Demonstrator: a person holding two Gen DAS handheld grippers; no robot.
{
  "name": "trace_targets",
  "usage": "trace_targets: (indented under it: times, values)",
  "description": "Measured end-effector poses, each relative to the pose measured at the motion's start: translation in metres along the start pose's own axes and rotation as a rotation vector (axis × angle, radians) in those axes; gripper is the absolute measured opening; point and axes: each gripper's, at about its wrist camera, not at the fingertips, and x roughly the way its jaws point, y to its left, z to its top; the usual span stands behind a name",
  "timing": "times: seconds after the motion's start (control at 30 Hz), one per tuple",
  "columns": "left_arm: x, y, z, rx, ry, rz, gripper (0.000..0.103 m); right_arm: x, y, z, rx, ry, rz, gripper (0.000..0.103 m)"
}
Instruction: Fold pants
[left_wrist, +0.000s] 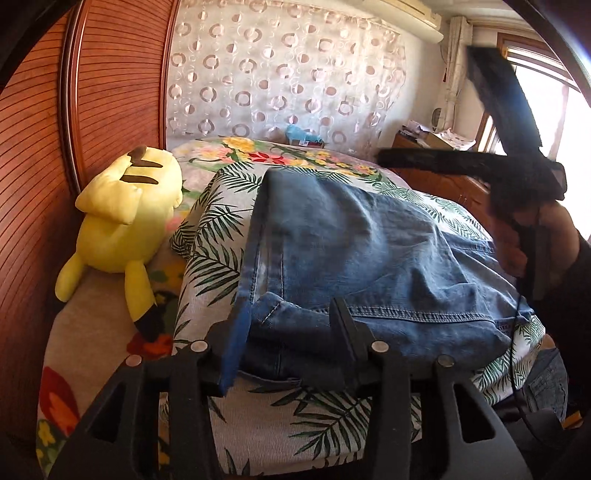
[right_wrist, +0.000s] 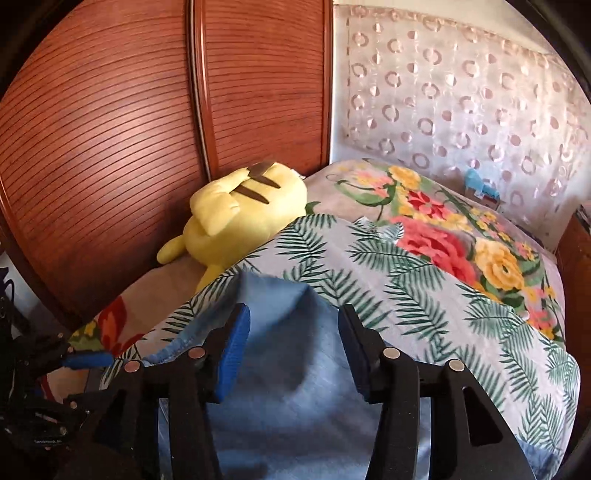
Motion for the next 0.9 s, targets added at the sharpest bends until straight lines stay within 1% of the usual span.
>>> trace_targets:
  times: [0.07, 0.2, 0.33, 0.5, 0.63, 0.7, 0.8, 0.87, 0.9]
  values:
    - [0.000, -0.002, 0.003, 0.001, -0.019, 0.013, 0.045, -0.015, -0.005, -0.017, -0.001, -0.011, -0.016, 0.052]
    - [0.006, -0.005, 0.012, 0.019, -0.035, 0.000, 0.045, -0.037, -0.010, -0.060, 0.005, -0.009, -0.075, 0.052]
    - [0.024, -0.006, 0.016, 0.032, -0.001, 0.015, 0.044, -0.051, -0.024, -0.105, 0.047, 0.026, -0.127, 0.052]
    - [0.047, -0.001, 0.005, 0.009, 0.087, 0.052, 0.044, -0.061, -0.041, -0.146, 0.126, 0.051, -0.138, 0.052]
    - [0.053, 0.001, -0.007, -0.004, 0.119, 0.060, 0.044, -0.070, -0.047, -0.161, 0.179, 0.066, -0.163, 0.052]
    - [0.052, 0.001, -0.011, -0.005, 0.118, 0.064, 0.044, -0.070, -0.050, -0.162, 0.198, 0.085, -0.186, 0.052]
    - [0.049, -0.001, -0.012, 0.001, 0.109, 0.074, 0.044, -0.068, -0.050, -0.169, 0.195, 0.101, -0.216, 0.052]
    - [0.045, -0.004, -0.014, 0.019, 0.098, 0.074, 0.036, -0.066, -0.049, -0.175, 0.202, 0.118, -0.215, 0.052]
    - [0.044, -0.006, -0.014, 0.026, 0.093, 0.077, 0.025, -0.064, -0.049, -0.177, 0.206, 0.130, -0.213, 0.053]
